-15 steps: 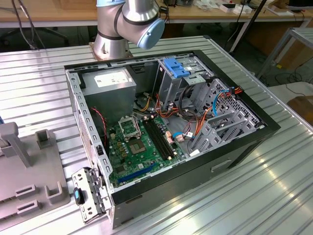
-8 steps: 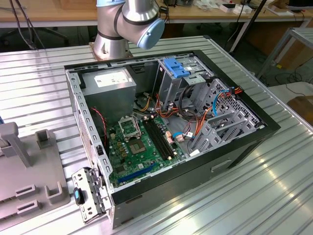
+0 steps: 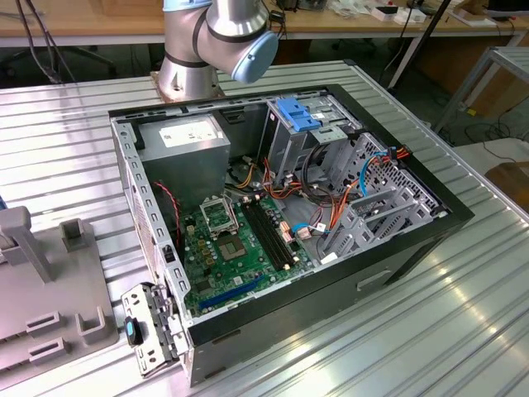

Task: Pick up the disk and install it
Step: 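Pick up the disk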

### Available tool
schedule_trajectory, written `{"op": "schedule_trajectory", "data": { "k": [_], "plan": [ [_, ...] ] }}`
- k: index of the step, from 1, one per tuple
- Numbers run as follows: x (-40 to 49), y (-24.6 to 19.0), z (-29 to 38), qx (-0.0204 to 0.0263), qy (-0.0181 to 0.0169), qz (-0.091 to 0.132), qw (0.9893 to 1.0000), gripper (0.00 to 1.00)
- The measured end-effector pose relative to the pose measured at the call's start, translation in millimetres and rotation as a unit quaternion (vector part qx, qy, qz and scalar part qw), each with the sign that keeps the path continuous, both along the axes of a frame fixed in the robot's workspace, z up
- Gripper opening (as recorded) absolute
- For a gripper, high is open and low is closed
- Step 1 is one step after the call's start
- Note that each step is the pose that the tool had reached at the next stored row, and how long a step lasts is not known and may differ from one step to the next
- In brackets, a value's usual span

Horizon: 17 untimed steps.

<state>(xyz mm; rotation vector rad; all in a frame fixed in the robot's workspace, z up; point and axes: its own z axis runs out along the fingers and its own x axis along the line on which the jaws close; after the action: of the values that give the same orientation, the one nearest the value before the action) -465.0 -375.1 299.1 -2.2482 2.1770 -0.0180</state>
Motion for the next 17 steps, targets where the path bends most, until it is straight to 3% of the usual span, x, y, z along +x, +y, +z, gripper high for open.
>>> {"op": "schedule_trajectory", "data": {
  "k": [4, 8, 17],
  "plan": [
    [0.0, 0.0, -0.1, 0.0, 0.0, -0.001, 1.0, 0.37],
    [0.0, 0.0, -0.3, 0.0, 0.0, -0.028, 0.9996, 0.37],
    [0.0, 0.0, -0.3, 0.0, 0.0, -0.029, 0.9996, 0.37]
  ]
}}
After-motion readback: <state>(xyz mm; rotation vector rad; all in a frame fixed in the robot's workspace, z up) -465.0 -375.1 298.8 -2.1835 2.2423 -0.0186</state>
